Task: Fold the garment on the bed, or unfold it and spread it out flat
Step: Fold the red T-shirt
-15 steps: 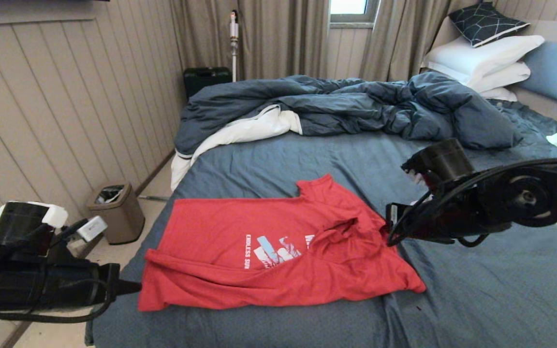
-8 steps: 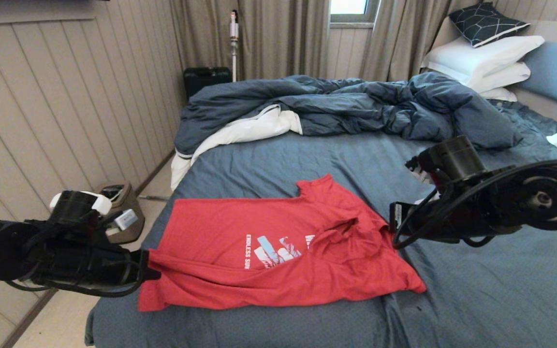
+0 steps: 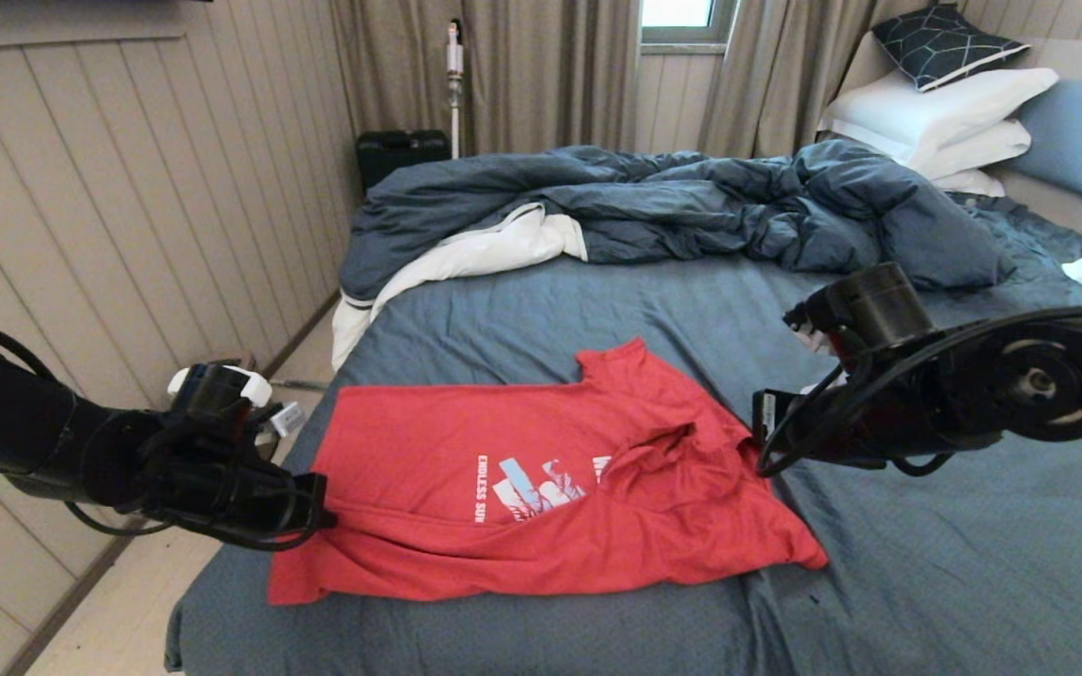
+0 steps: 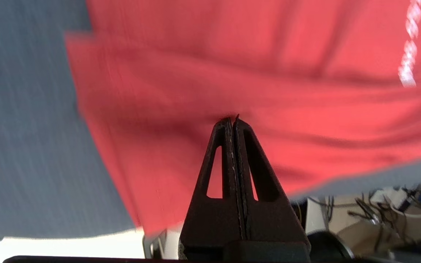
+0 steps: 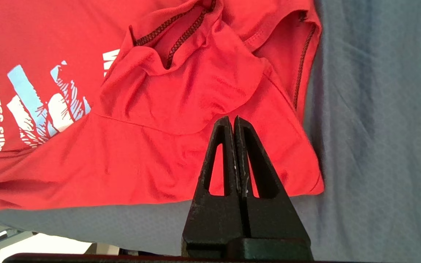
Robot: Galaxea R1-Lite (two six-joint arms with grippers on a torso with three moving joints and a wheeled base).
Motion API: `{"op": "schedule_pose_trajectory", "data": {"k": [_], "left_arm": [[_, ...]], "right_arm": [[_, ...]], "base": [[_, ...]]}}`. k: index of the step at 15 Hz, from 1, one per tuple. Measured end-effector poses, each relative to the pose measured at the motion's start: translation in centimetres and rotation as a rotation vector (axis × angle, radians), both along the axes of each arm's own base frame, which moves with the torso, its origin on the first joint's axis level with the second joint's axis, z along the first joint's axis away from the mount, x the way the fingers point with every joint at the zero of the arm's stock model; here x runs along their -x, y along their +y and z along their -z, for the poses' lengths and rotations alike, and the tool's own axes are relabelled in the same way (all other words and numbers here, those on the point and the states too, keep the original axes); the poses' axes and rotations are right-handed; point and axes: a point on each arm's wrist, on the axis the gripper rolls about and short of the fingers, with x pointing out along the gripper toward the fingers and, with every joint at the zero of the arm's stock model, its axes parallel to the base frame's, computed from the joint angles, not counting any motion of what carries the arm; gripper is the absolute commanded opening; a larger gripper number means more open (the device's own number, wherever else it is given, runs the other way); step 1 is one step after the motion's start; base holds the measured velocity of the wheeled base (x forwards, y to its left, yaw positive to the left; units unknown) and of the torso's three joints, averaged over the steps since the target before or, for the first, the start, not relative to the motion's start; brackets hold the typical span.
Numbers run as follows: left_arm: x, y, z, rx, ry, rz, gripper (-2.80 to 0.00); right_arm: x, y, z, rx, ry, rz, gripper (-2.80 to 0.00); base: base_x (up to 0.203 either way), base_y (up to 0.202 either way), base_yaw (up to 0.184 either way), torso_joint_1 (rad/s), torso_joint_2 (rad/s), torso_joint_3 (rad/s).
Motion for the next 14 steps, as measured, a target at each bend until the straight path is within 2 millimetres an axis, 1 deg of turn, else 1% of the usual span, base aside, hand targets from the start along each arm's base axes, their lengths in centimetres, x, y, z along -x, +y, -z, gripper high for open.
{"op": "schedule_pose_trajectory", "data": {"k": [4,7,9,12,14], "left_arm": [[-2.6,-0.4,0.8,-0.029,-0.018,-0.018,-2.8],[-4.3,-0.6,0.7,-0.025,-0.046,-0.034,-2.8],[-5.5,-0.7,0.2,-0.033,-0.08,-0.065,-2.8],[-7.2,-0.4,-1.3,0.0,-0.123,-0.137,-2.8],[-7.5,0.3,-2.6,0.013,-0.132,-0.169,-2.8]], "right_arm": [[-0.4,0.2,0.3,0.001,0.009,0.0,-2.8],[-0.5,0.2,0.5,0.002,0.014,0.001,-2.8],[-0.5,0.2,0.6,0.003,0.018,0.0,-2.8],[-0.6,0.1,0.8,0.0,0.01,0.001,-2.8],[-0.7,0.1,0.7,-0.006,-0.01,0.003,-2.8]], "base": [[0.0,0.0,0.0,0.0,0.0,0.0],[0.0,0.0,0.0,0.0,0.0,0.0],[0.0,0.0,0.0,0.0,0.0,0.0],[0.0,0.0,0.0,0.0,0.0,0.0],[0.0,0.0,0.0,0.0,0.0,0.0]]}}
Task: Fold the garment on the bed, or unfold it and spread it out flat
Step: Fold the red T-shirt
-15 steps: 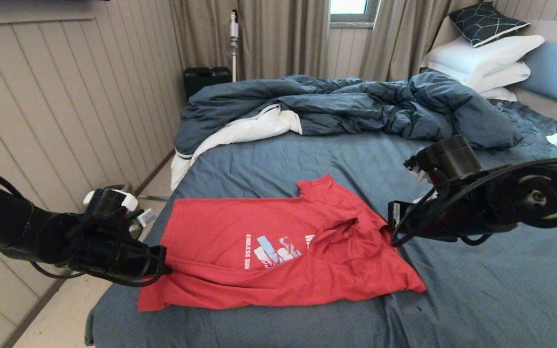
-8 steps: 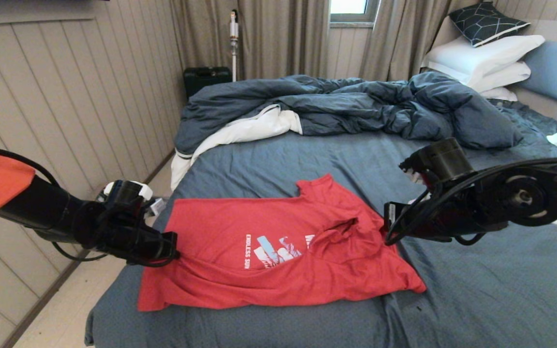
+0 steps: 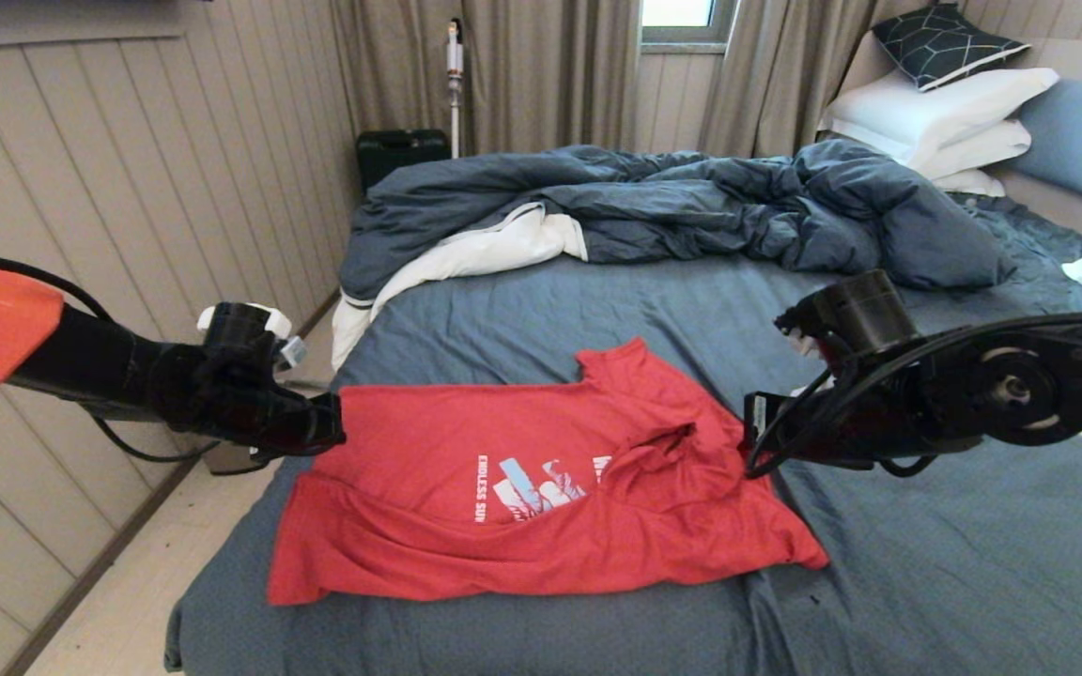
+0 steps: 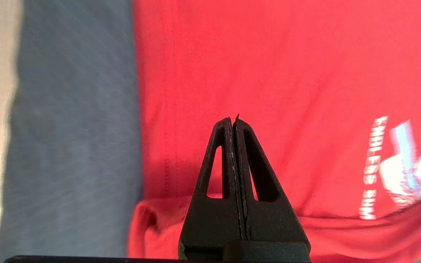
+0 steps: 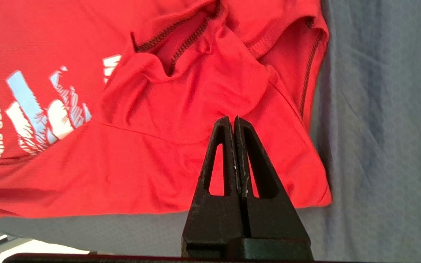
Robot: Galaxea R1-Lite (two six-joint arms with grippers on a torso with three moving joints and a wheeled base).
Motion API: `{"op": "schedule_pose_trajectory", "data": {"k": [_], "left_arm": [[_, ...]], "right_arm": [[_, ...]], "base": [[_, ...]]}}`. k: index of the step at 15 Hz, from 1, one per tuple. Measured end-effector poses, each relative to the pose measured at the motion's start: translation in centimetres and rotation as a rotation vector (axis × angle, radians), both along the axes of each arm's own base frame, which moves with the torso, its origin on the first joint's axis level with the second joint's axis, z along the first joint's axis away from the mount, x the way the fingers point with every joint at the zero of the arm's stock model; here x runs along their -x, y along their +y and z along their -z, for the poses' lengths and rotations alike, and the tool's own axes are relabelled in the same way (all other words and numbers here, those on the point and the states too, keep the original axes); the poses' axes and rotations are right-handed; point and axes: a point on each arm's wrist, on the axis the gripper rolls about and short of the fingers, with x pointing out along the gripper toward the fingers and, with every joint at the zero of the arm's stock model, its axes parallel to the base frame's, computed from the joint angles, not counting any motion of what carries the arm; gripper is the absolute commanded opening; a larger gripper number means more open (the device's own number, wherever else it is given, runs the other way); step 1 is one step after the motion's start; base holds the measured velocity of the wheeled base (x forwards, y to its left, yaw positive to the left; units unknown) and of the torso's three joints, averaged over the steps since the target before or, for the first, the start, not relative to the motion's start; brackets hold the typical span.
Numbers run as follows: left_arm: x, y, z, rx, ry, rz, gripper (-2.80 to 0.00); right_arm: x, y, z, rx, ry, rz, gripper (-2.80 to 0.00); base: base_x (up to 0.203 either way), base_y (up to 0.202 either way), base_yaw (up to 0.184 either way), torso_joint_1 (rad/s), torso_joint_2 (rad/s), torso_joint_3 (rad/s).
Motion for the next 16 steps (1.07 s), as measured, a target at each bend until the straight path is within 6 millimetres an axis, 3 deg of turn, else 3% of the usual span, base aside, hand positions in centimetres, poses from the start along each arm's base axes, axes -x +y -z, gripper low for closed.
{"op": "schedule_pose_trajectory", "data": {"k": [5,9,13,14,16], "left_arm": [[0.9,4.5,-3.9,0.012,-0.07,-0.116,-2.8],[4.9,7.3,-4.2,0.0,-0.03,-0.193,-2.8],[8.7,8.0,-4.2,0.013,0.005,-0.213,-2.8],[9.2,8.0,-4.2,0.013,0.007,-0.212,0.0],[9.9,8.0,-4.3,0.003,0.027,-0.201,0.0]], "right_arm": [[-0.8,-1.6,-1.2,0.006,-0.048,0.044,-2.8],[-0.4,-3.6,-0.5,0.028,-0.019,0.081,-2.8],[0.1,-4.7,0.6,0.015,0.028,0.089,-2.8],[0.2,-5.0,0.9,0.017,0.038,0.093,-2.8],[0.4,-5.7,1.5,0.049,0.063,0.082,-2.8]], "base": [[0.0,0.0,0.0,0.0,0.0,0.0],[0.0,0.0,0.0,0.0,0.0,0.0],[0.0,0.0,0.0,0.0,0.0,0.0],[0.0,0.0,0.0,0.0,0.0,0.0],[0.0,0.0,0.0,0.0,0.0,0.0]]}}
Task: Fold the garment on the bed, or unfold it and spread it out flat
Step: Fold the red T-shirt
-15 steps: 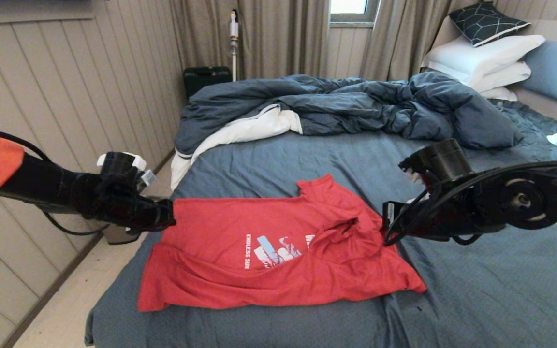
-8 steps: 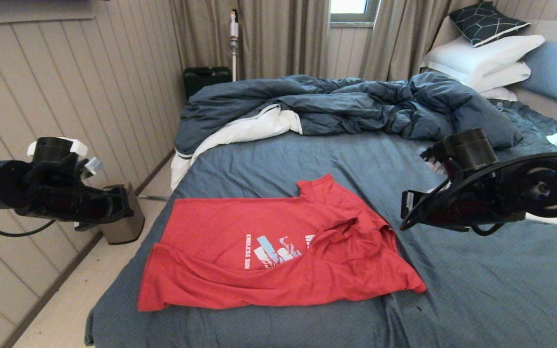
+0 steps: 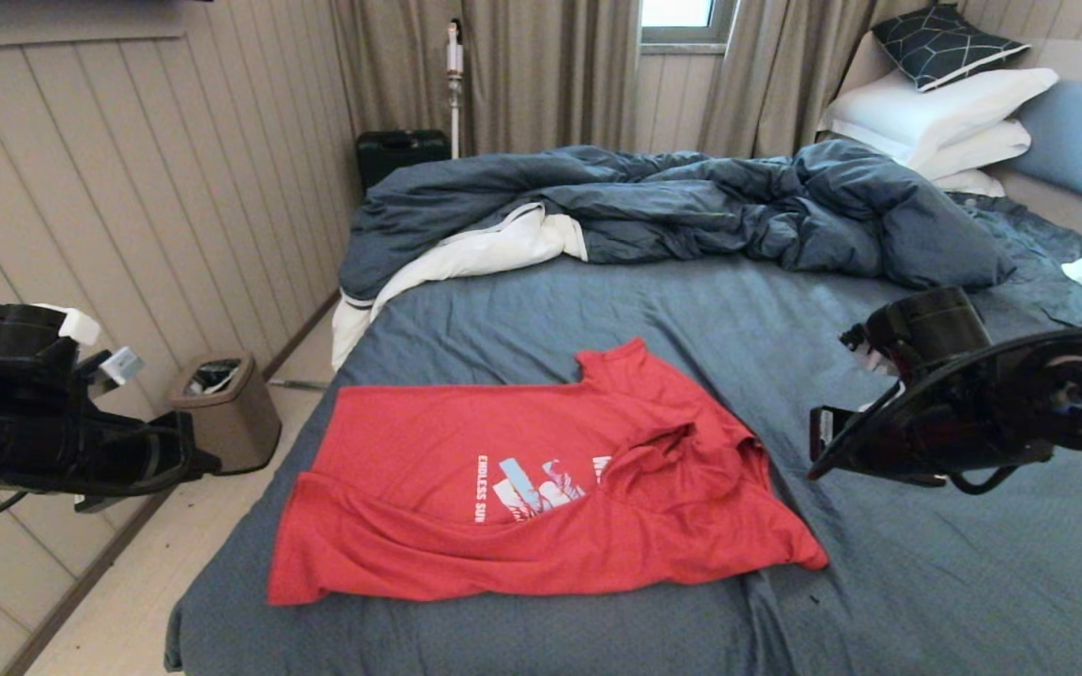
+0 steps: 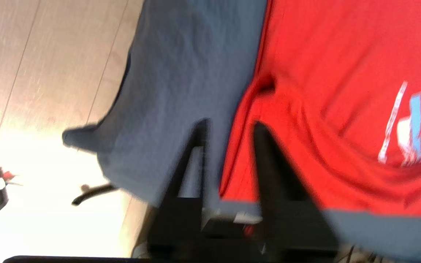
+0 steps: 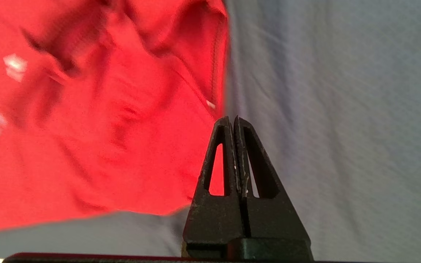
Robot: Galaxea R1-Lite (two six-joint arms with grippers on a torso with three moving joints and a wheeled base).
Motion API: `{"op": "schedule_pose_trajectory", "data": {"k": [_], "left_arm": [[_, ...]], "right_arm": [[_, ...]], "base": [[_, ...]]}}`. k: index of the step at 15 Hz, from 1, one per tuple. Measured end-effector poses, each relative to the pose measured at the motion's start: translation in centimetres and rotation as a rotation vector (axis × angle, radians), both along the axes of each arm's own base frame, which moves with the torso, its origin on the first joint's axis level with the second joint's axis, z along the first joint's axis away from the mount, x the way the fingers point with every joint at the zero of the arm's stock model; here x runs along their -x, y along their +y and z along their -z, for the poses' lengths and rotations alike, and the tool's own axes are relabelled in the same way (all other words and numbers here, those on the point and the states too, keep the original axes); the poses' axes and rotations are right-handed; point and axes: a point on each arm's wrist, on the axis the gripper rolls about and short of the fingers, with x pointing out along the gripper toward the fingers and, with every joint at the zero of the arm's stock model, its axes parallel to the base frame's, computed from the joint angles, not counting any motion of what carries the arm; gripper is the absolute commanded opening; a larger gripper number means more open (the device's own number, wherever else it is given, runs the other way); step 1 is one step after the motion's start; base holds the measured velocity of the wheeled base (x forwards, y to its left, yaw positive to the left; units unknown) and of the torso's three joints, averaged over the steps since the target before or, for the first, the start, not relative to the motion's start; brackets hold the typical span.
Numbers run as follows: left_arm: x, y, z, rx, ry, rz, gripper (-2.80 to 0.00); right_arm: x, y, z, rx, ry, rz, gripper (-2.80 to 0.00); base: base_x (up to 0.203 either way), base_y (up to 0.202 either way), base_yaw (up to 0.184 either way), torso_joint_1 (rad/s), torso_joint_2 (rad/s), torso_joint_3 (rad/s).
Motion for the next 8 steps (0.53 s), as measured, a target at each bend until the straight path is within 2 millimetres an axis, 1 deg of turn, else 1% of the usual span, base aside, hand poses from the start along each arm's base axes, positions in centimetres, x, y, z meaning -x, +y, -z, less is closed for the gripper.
{"op": "schedule_pose_trajectory", "data": {"k": [1,4,8], "left_arm": [[0.2,-0.1,-0.1,-0.004,0.009,0.008,0.0],[0.1,-0.3,-0.3,-0.006,0.001,0.018,0.0],[-0.5,-1.8,1.2,-0.005,0.053,0.064,0.0]], "right_arm": [[0.1,-0.2,0.2,0.009,0.009,-0.014,-2.8],[0.1,-0.5,0.4,-0.036,0.018,-0.054,-2.8],[-0.4,-0.3,0.9,-0.041,0.033,-0.061,-2.8]], "base": [[0.0,0.0,0.0,0.0,0.0,0.0],[0.0,0.0,0.0,0.0,0.0,0.0],[0.0,0.0,0.0,0.0,0.0,0.0]]}}
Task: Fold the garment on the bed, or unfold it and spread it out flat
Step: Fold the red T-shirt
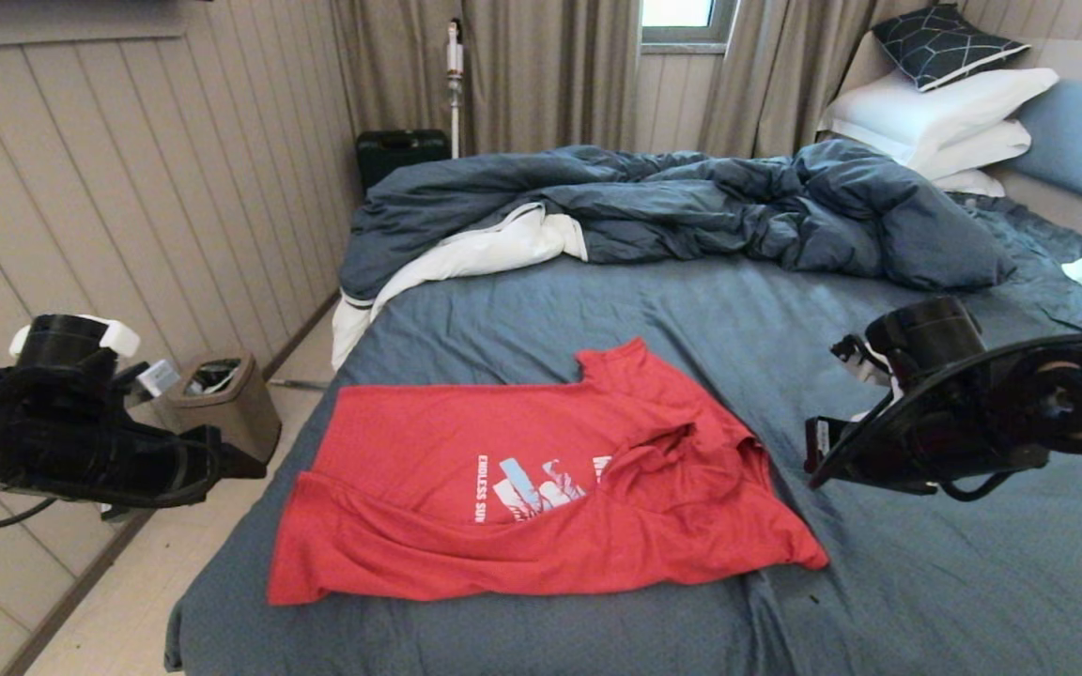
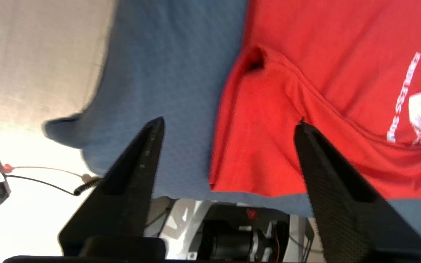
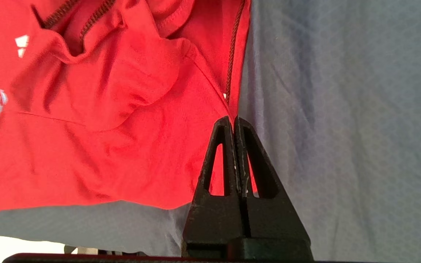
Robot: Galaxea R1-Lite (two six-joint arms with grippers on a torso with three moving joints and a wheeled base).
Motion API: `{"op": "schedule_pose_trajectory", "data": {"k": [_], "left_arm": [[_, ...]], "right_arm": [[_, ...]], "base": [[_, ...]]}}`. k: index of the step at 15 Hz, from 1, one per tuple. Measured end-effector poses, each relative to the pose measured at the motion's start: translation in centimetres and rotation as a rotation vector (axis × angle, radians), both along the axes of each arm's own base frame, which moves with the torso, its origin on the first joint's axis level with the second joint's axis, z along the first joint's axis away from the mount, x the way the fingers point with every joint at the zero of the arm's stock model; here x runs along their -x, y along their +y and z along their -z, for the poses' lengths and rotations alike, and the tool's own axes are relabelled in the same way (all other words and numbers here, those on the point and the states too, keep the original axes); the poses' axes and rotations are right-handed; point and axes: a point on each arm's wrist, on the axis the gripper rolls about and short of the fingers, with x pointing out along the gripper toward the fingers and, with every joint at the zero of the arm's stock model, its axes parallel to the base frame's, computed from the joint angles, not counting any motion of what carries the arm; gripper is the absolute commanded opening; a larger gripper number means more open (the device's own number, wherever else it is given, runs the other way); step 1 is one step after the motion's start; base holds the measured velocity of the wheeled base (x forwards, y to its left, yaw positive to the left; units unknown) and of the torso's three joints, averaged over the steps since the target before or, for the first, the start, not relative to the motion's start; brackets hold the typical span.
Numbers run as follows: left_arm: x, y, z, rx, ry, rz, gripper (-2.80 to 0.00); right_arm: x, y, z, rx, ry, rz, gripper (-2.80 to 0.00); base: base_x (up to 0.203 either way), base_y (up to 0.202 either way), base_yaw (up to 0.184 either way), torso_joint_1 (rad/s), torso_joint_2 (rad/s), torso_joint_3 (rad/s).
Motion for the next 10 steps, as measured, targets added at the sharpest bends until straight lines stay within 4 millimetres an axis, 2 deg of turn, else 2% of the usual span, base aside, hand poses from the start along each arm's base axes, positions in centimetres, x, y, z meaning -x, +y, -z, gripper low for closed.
{"op": "schedule_pose_trajectory", "data": {"k": [1,2,10], "left_arm": [[-0.12,-0.2,0.25,0.003,0.009,0.005,0.0],[-0.26,-0.27,0.33,0.002,0.011,0.007,0.0],[-0.76,-0.75,0.74,0.01,0.02,0.025,0.0]], "right_arm": [[-0.16,0.01,0.14,0.003,-0.001,0.001,-2.8],[-0.26,-0.03,0.27,0.006,-0.009,0.003,0.0],[-0.31,0.02,1.07,0.026,-0.012,-0.032,0.0]], "base": [[0.0,0.0,0.0,0.0,0.0,0.0],[0.0,0.0,0.0,0.0,0.0,0.0],[0.0,0.0,0.0,0.0,0.0,0.0]]}}
